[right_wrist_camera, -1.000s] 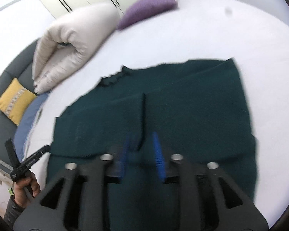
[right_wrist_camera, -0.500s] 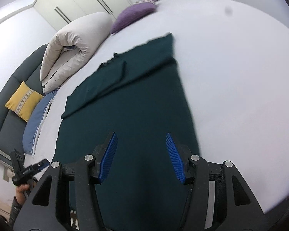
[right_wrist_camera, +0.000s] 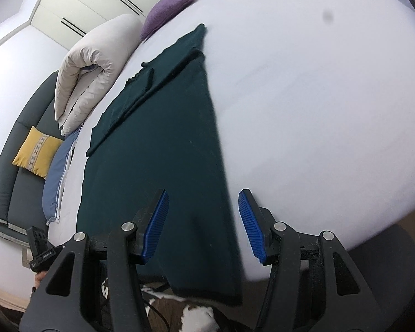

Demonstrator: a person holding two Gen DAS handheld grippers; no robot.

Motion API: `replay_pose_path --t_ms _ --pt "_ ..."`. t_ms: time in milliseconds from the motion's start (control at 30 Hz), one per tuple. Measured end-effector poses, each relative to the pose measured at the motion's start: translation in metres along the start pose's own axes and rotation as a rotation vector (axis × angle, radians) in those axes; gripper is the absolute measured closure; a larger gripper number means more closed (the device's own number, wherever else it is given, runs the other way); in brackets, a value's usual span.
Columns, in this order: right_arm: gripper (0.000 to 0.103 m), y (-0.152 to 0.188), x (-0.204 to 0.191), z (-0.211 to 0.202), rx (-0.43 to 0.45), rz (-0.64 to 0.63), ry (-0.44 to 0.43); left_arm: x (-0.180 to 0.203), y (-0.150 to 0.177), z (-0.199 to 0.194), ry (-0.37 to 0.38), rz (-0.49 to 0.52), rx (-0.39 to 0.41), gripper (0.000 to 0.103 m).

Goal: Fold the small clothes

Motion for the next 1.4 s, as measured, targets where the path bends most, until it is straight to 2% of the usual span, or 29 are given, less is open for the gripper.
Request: replay_pose_path --t_ms 267,467,600,767,800,900,967,1067,1133,1267,1400 --pt "0.051 0.008 0.017 -0.015 -0.075 0.004 0.031 0.003 0.001 0.007 0.012 0.01 -0.021 0.068" --pt "0.051 0.021 0.016 -0.011 -0.166 -0.01 0.045 0.001 0.006 0.005 0.002 0.014 -0.031 0.089" --pt "0.051 0.029 0.012 -0.006 -0.232 -0.027 0.056 0.001 0.006 0.004 0.004 0.021 -0.035 0.09" --pt "0.055 0.034 0.011 0.001 -0.243 -0.001 0.039 0.004 0.007 0.004 0.013 0.039 -0.05 0.087" --pt "0.057 0.035 0.01 0.003 -0.245 -0.001 0.035 0.006 0.007 0.005 0.014 0.041 -0.052 0.086" --pt "0.073 0.036 0.009 0.004 -0.246 -0.004 0.039 0.008 0.008 0.005 0.003 0.063 -0.055 0.086" --pt "0.088 0.036 0.009 0.004 -0.242 -0.005 0.035 0.012 0.009 0.004 -0.01 0.088 -0.058 0.093" --pt "0.096 0.035 0.005 0.003 -0.236 -0.025 0.027 0.017 0.01 0.001 -0.028 0.118 -0.043 0.096" --pt "0.096 0.033 -0.002 0.002 -0.235 -0.044 0.007 0.018 0.009 -0.002 -0.024 0.12 -0.031 0.096" --pt "0.097 0.022 -0.02 -0.006 -0.205 -0.054 -0.066 0.014 0.004 -0.015 0.027 0.07 -0.001 0.096" --pt "0.097 0.002 -0.032 -0.015 -0.137 -0.003 -0.171 0.012 -0.007 -0.032 0.134 -0.014 0.047 0.096"
Point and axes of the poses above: each gripper's, at about its wrist camera, not at the fingertips, and z roughly the way its jaws point, x to its right, y to its underside, the point moved 1 cm from there along z, roughly the way its jaws point, and after that the axes turned 11 degrees about x, right-handed, at the moved point
